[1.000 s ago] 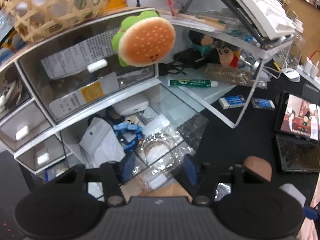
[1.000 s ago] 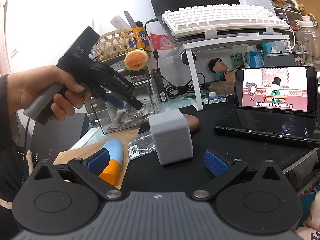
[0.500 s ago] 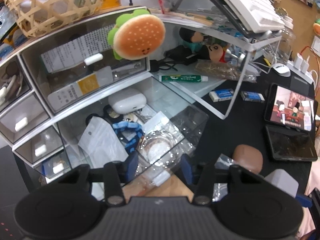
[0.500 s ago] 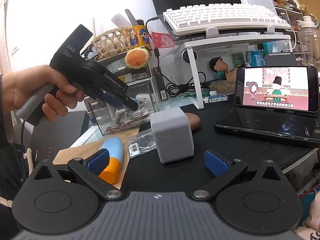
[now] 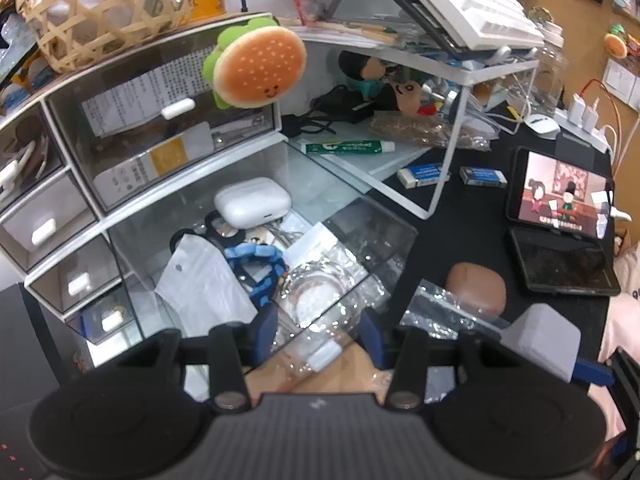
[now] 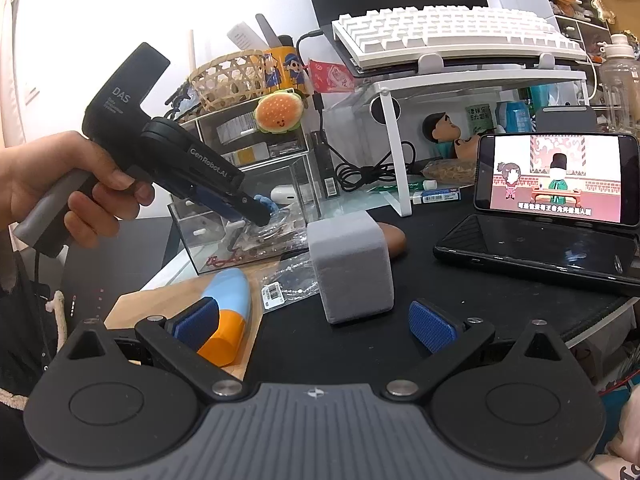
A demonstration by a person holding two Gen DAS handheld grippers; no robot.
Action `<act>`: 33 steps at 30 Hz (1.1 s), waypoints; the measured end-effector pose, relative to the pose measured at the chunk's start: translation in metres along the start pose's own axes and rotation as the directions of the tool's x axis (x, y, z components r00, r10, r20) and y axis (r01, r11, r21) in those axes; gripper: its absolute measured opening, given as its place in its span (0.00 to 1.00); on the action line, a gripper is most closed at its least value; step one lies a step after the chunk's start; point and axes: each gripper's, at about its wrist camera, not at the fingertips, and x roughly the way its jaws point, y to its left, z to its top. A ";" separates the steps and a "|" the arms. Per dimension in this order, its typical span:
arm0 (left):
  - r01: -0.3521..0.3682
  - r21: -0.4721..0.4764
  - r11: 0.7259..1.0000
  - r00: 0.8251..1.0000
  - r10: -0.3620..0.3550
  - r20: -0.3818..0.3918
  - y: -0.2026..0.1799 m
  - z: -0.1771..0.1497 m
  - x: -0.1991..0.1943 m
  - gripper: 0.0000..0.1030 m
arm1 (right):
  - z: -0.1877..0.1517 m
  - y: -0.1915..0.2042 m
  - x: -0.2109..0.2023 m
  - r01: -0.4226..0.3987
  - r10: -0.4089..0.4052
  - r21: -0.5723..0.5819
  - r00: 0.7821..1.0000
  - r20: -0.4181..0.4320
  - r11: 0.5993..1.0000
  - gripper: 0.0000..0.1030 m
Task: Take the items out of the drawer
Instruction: 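Keep pulling the lower clear drawer open with the left gripper, then open the left gripper and withdraw it from the drawer handle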
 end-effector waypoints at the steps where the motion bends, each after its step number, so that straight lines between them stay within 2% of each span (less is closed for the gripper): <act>1: 0.000 -0.001 1.000 1.000 0.000 -0.001 -0.001 0.000 0.000 0.47 | 0.000 0.000 0.000 0.000 0.000 0.000 1.000 0.000 1.000 1.00; 21: 0.013 0.028 1.000 1.000 -0.013 -0.011 -0.002 -0.005 -0.010 0.47 | 0.001 0.000 0.003 -0.005 0.005 -0.010 1.000 -0.006 1.000 1.00; 30: 0.002 0.032 0.999 0.999 -0.001 -0.034 -0.006 0.001 -0.009 0.49 | 0.002 -0.001 0.004 -0.005 0.005 -0.015 1.000 -0.009 1.000 1.00; 33: -0.009 0.035 0.999 1.000 0.010 -0.016 -0.008 0.001 -0.014 0.50 | 0.002 0.000 0.004 -0.002 0.001 -0.018 1.000 -0.008 1.000 1.00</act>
